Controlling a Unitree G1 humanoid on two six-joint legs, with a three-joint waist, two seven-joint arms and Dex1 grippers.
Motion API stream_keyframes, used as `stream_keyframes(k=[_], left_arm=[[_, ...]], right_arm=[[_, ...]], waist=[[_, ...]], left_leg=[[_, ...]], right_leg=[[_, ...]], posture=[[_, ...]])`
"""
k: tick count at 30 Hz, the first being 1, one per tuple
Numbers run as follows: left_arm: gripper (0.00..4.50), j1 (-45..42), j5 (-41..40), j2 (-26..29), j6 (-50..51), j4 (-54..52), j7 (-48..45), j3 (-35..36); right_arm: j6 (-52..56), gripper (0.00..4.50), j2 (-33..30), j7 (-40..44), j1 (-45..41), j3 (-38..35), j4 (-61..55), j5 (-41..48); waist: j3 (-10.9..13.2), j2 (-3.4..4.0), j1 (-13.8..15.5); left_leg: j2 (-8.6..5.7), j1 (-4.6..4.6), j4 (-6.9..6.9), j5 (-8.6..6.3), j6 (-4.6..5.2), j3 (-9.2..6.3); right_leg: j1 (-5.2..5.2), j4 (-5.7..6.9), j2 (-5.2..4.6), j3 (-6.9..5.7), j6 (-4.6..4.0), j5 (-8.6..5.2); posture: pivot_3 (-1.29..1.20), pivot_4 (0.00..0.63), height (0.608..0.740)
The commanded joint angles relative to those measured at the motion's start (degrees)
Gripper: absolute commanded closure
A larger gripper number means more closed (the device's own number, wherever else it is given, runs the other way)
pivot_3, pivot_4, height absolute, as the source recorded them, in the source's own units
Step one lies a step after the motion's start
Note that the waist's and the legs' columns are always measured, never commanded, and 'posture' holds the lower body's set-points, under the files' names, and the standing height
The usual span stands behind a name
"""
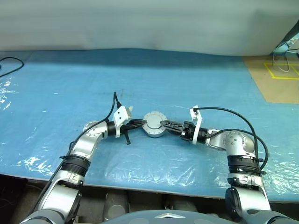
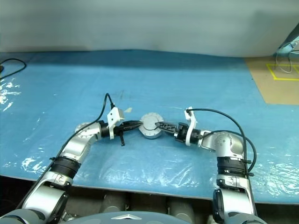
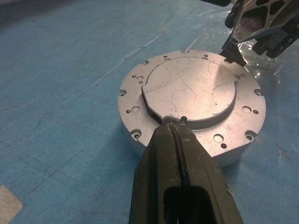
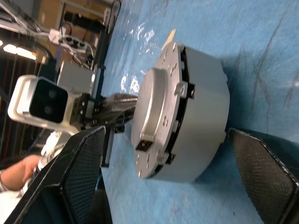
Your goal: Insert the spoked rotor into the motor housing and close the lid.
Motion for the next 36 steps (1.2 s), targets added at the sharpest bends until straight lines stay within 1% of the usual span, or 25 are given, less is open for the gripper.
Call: stream_keyframes(k=[1,4,7,8,9,13,19,23,27,30,34,36], left_arm=[[4.5,0.6,1.3,0.4,1.1,0.9,-0.3,-1.0],[4.5,0.7,1.4,0.5,1.2,0.8,-0.3,-1.1],[4.5,0.9,1.5,0.5,1.0,0.7,-0.3,-1.2],[4.5,0.9,1.5,0.5,1.0,0.7,-0.2,-1.2],[4.5,0.8,1.5,0.5,1.0,0.8,-0.2,-1.2],[4.5,0.8,1.6,0.4,0.9,0.9,0.0,-1.2],[4.5,0.7,0.9,0.4,0.9,1.4,0.2,-0.4],[4.5,0.1,0.1,0.2,1.8,1.5,0.6,1.1],[4.5,0.3,0.8,0.8,1.2,1.9,0.0,1.0],[4.5,0.2,1.0,0.7,1.1,2.1,0.1,1.0],[4.5,0.1,1.2,0.4,0.9,2.4,0.2,1.0],[4.5,0.2,1.4,0.2,0.6,2.6,0.2,0.9]], right_arm=[[-2.6,0.64,0.8,-1.9,-2.2,-3.1,2.9,1.2],[-3.9,1.72,0.8,-2.5,-3.5,-3.6,5.3,1.4],[-3.7,2.79,1.5,-2.2,-3.4,-1.9,4.6,1.6],[-3.6,3.21,2.0,-2.3,-3.1,-1.3,3.9,1.7],[-3.5,3.37,2.3,-2.4,-3.0,-1.0,3.5,1.8],[-3.5,3.4,3.8,-3.4,-3.1,-1.1,3.0,2.6],[-2.7,3.4,4.7,-3.9,-1.8,1.0,1.0,2.5],[-3.4,3.4,4.5,-4.1,-1.6,1.5,1.5,1.5],[-3.4,3.4,3.8,-3.8,-1.4,2.4,1.5,1.0],[-5.7,3.4,2.3,-2.4,-0.3,4.9,1.0,-0.8],[-12.1,3.4,0.5,-0.1,1.7,9.4,-1.4,-4.3],[-14.4,2.66,1.1,-0.6,1.7,9.3,-1.0,-4.7]], waist=[[0.0,0.0,0.0],[0.0,0.01,0.0],[0.0,0.02,0.0],[0.0,0.02,0.0],[0.0,0.03,0.0],[0.0,0.03,0.0],[0.0,0.03,0.0],[0.0,0.03,-0.1],[0.0,0.03,-0.1],[0.0,0.03,-0.3],[0.0,0.03,-0.5],[0.0,0.03,-0.6]], left_leg=[[0.0,0.0,0.0,0.0,0.0,0.0],[-0.01,-0.01,0.01,0.0,0.0,0.0],[0.0,-0.02,-0.02,0.0,0.0,0.0],[0.0,-0.03,-0.02,0.0,0.0,0.0],[0.0,-0.03,-0.02,0.0,-0.01,0.0],[0.0,0.0,0.01,0.01,-0.02,0.0],[0.0,0.01,-0.01,0.02,-0.04,0.0],[0.0,0.03,-0.01,0.02,-0.04,0.0],[0.0,0.03,-0.02,0.02,-0.04,0.0],[0.01,0.03,-0.03,0.02,-0.04,0.0],[0.01,0.03,-0.07,0.02,-0.05,0.0],[0.0,0.04,-0.07,0.02,-0.05,0.0]], right_leg=[[0.0,0.0,0.0,0.0,0.0,0.0],[0.0,0.0,-0.01,0.0,0.0,0.0],[-0.01,-0.01,-0.01,-0.02,0.0,0.0],[-0.02,-0.01,0.0,-0.03,0.0,0.0],[-0.02,-0.01,0.0,-0.03,0.0,0.0],[0.0,0.01,-0.01,-0.03,0.0,0.0],[0.0,0.01,-0.01,-0.02,0.0,0.0],[0.0,0.02,-0.01,-0.02,0.0,0.0],[0.0,0.02,-0.01,-0.02,0.0,0.0],[0.0,0.01,0.0,-0.02,0.0,0.0],[0.0,-0.02,0.0,-0.03,0.01,0.0],[0.0,-0.01,0.0,-0.02,0.01,0.0]], posture=[[0.0,0.15,0.74],[0.0,0.15,0.74],[0.0,0.15,0.74],[0.0,0.15,0.74],[0.0,0.15,0.74],[0.0,0.15,0.74],[0.0,0.15,0.74],[0.0,0.15,0.74],[0.0,0.15,0.74],[0.0,0.15,0.74],[0.0,0.15,0.74],[0.0,0.15,0.74]])
